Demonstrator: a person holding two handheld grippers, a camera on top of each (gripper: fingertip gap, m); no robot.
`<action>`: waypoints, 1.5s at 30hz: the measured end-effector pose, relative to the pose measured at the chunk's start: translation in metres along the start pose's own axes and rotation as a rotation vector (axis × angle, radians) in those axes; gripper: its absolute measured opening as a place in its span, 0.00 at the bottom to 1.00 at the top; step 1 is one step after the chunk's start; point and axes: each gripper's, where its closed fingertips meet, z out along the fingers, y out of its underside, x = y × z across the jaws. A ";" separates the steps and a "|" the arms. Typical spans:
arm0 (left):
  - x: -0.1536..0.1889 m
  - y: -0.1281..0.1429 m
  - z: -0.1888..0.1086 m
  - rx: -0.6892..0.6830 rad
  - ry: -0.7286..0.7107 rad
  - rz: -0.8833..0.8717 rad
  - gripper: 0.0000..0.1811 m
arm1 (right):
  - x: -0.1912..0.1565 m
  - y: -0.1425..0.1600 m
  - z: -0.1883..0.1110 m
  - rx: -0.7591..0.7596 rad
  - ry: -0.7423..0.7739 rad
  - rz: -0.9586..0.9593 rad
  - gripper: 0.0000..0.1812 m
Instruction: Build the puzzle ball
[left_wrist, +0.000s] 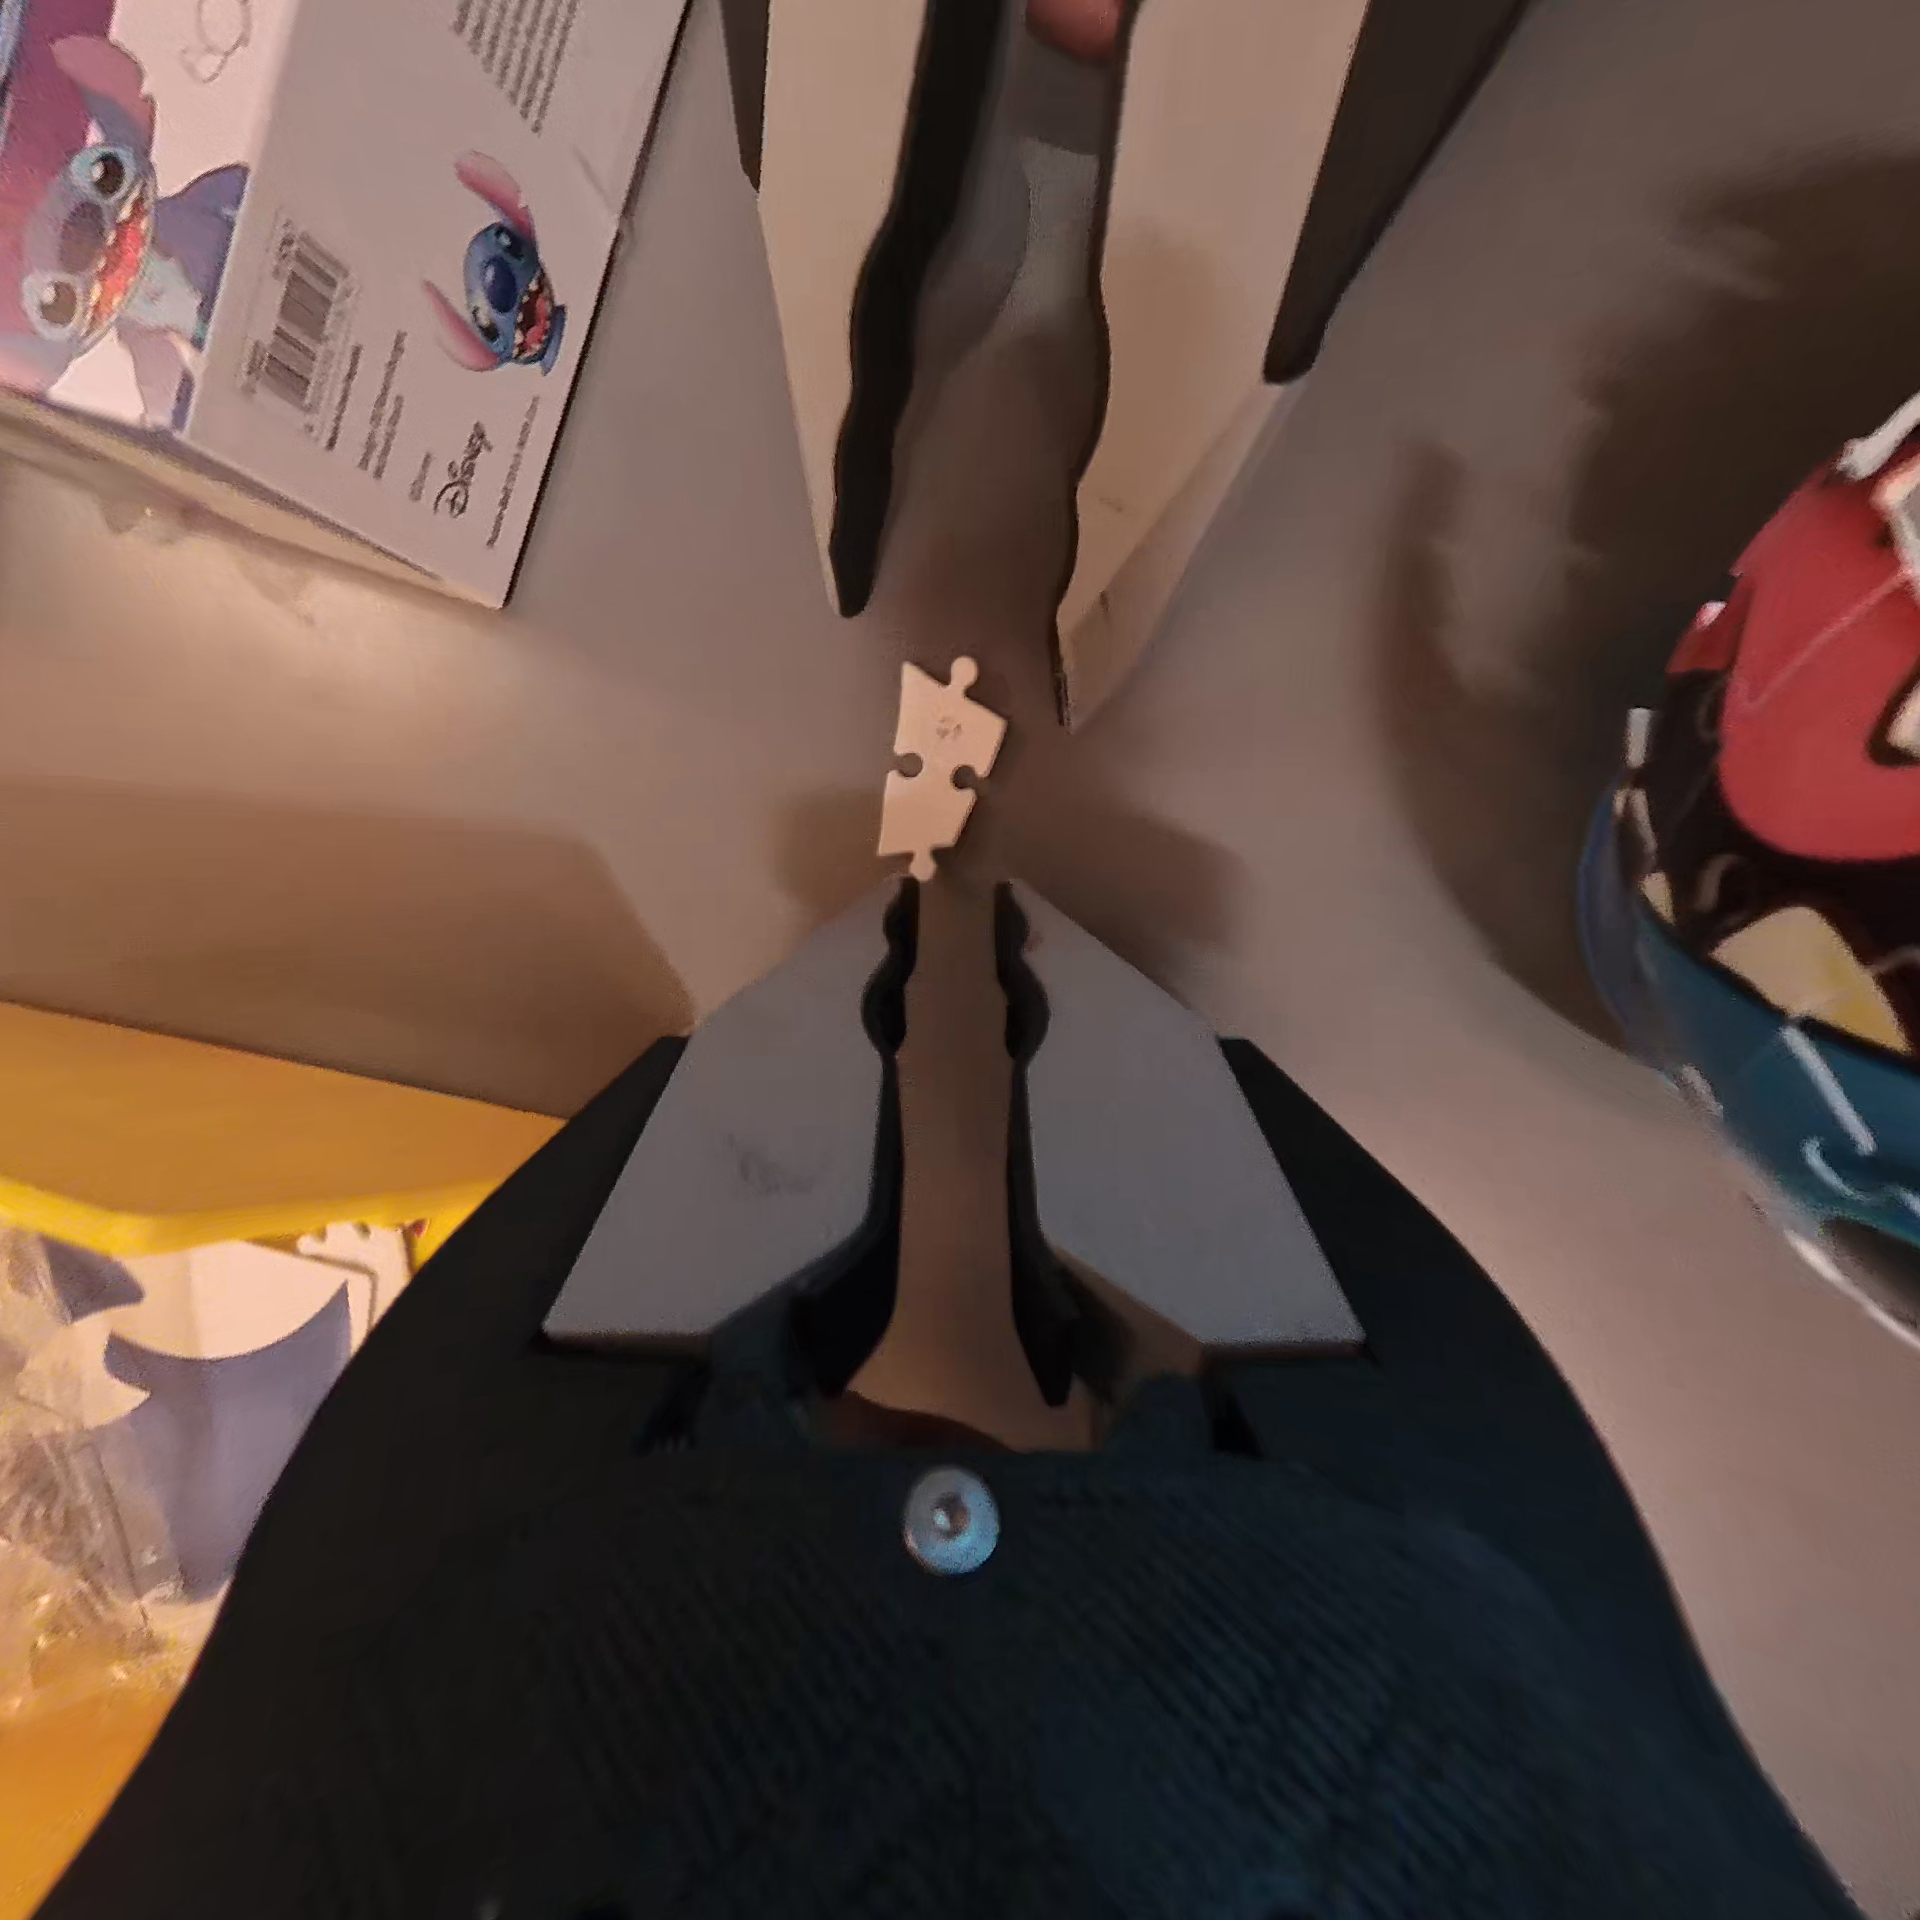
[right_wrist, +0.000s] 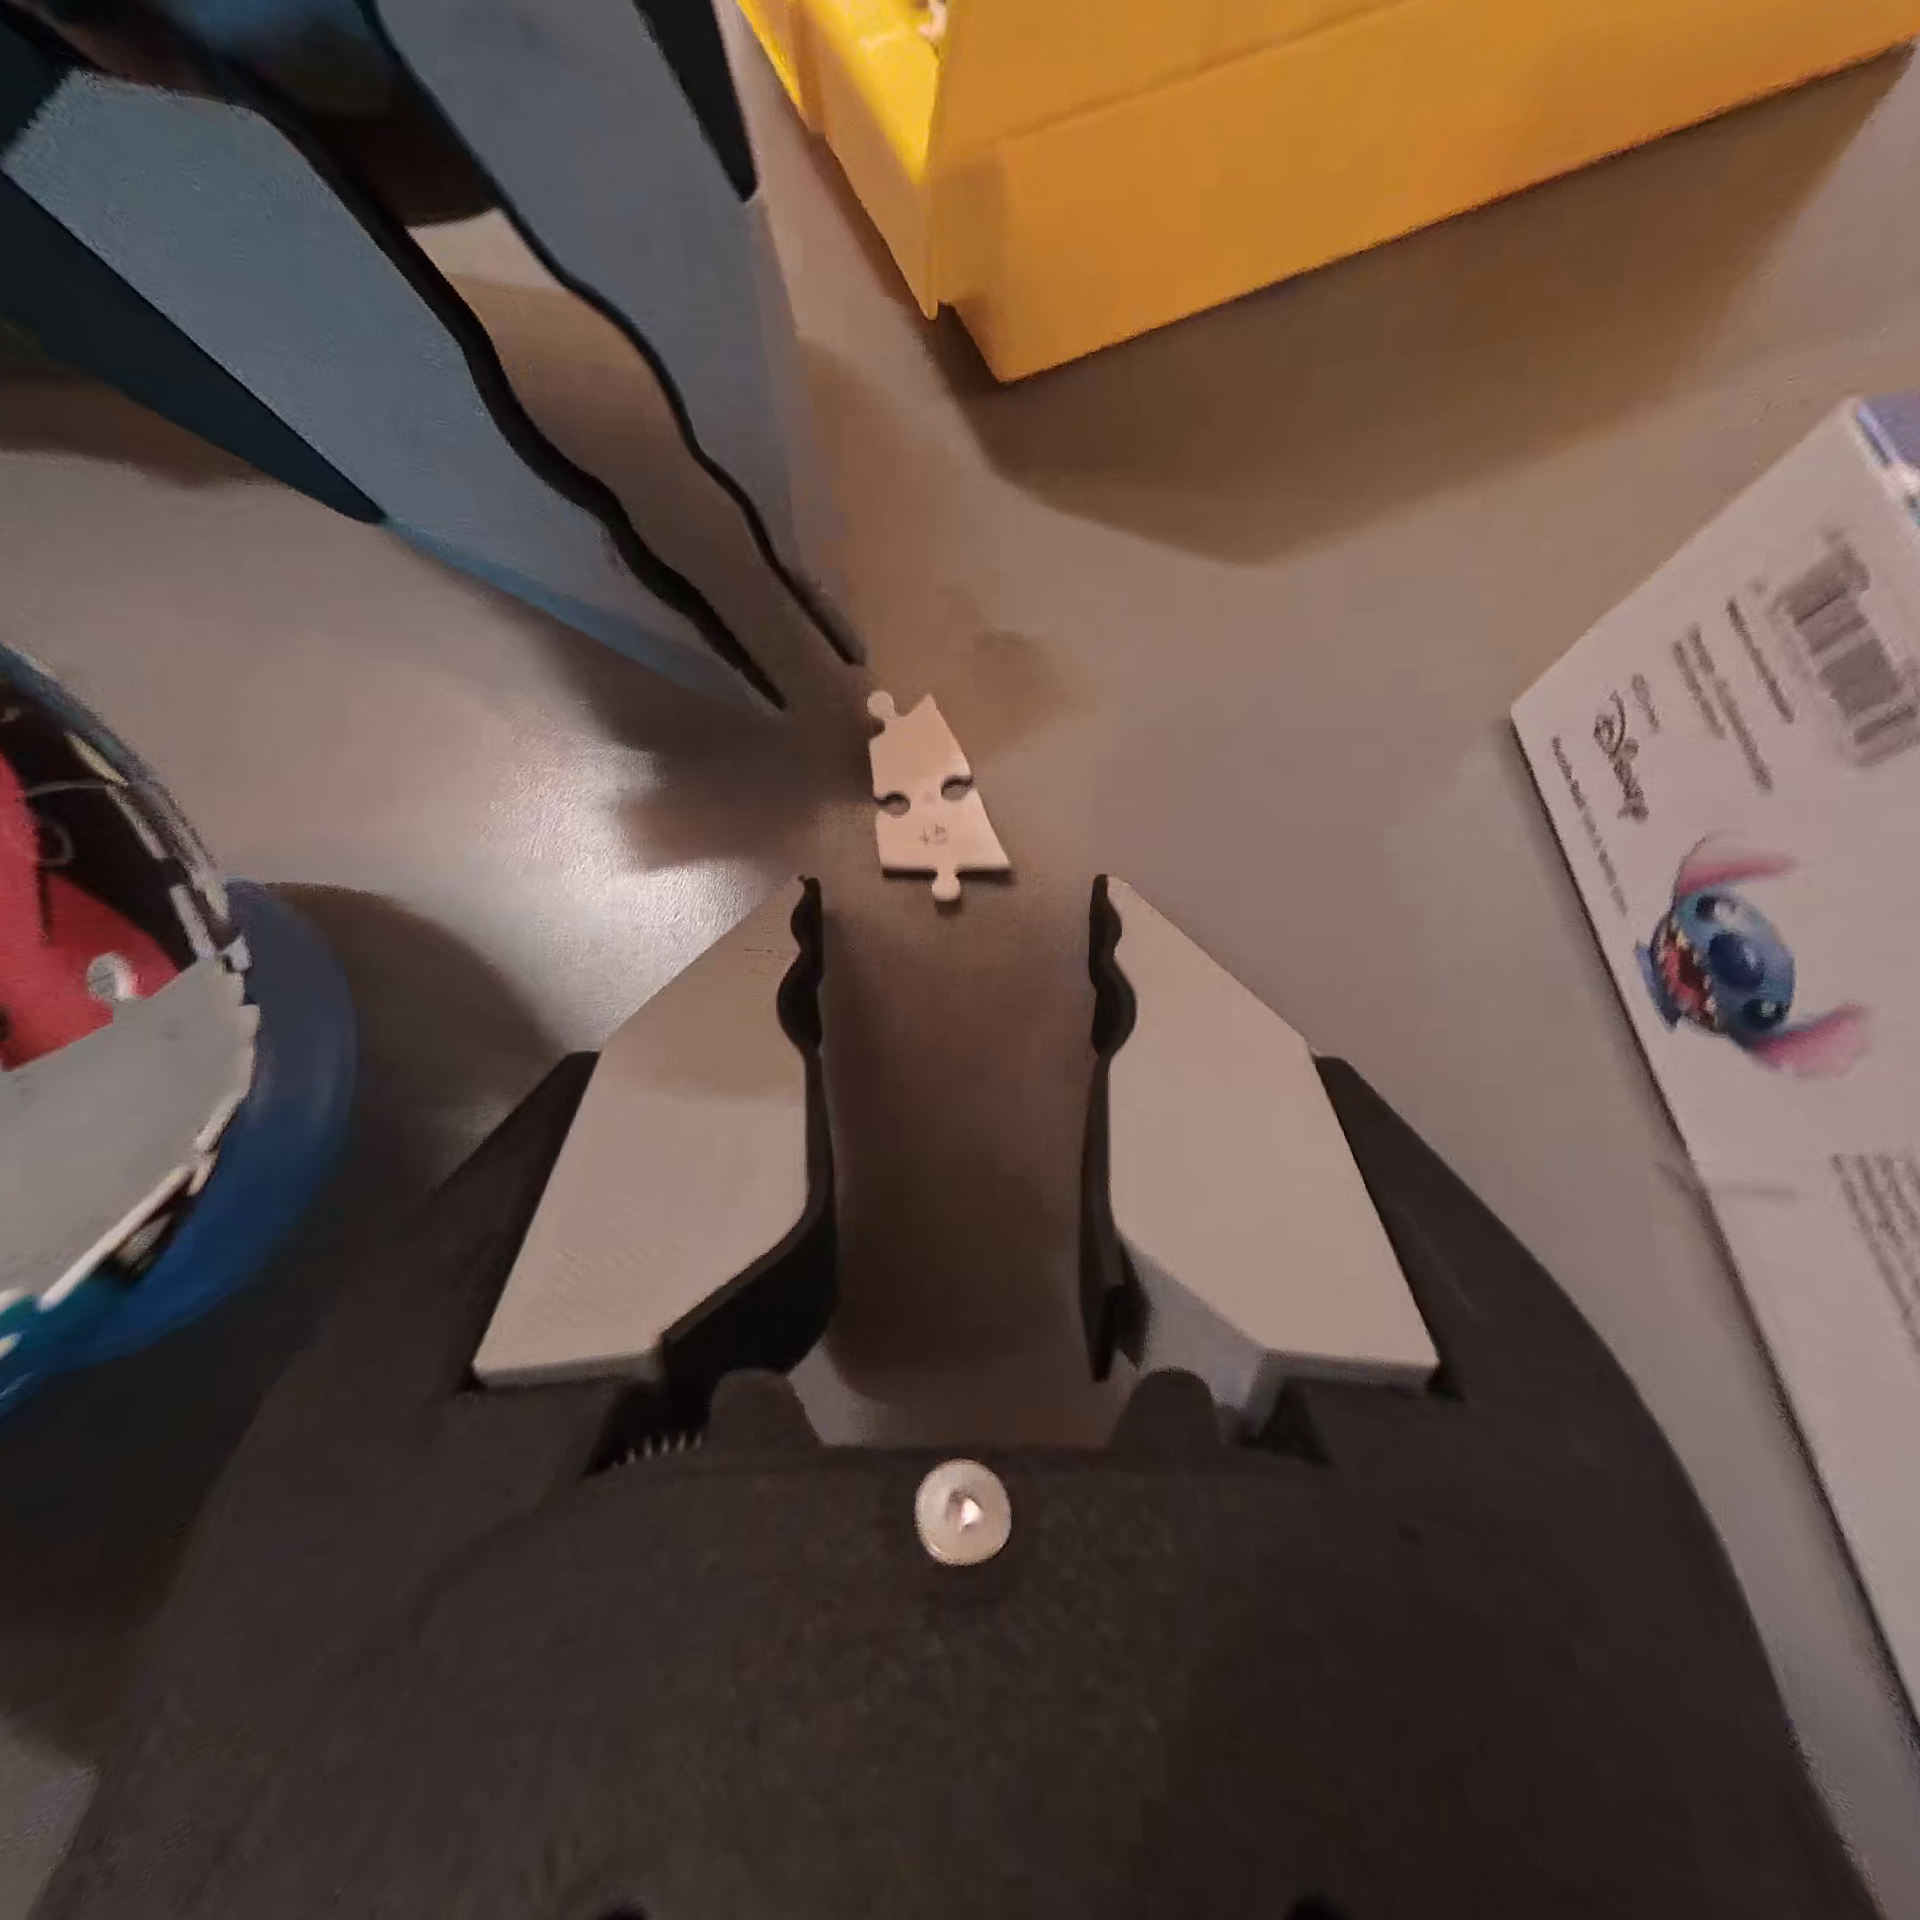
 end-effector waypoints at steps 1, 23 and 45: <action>-0.002 0.002 -0.001 -0.005 0.003 -0.010 0.08 | 0.000 -0.001 0.003 -0.009 0.002 -0.020 0.27; -0.005 -0.012 0.022 -0.020 0.045 -0.025 0.13 | -0.008 -0.015 -0.005 0.087 -0.045 -0.214 0.11; -0.038 -0.058 0.002 0.330 -0.581 0.305 0.09 | 0.009 -0.033 -0.043 0.268 -0.287 0.297 0.17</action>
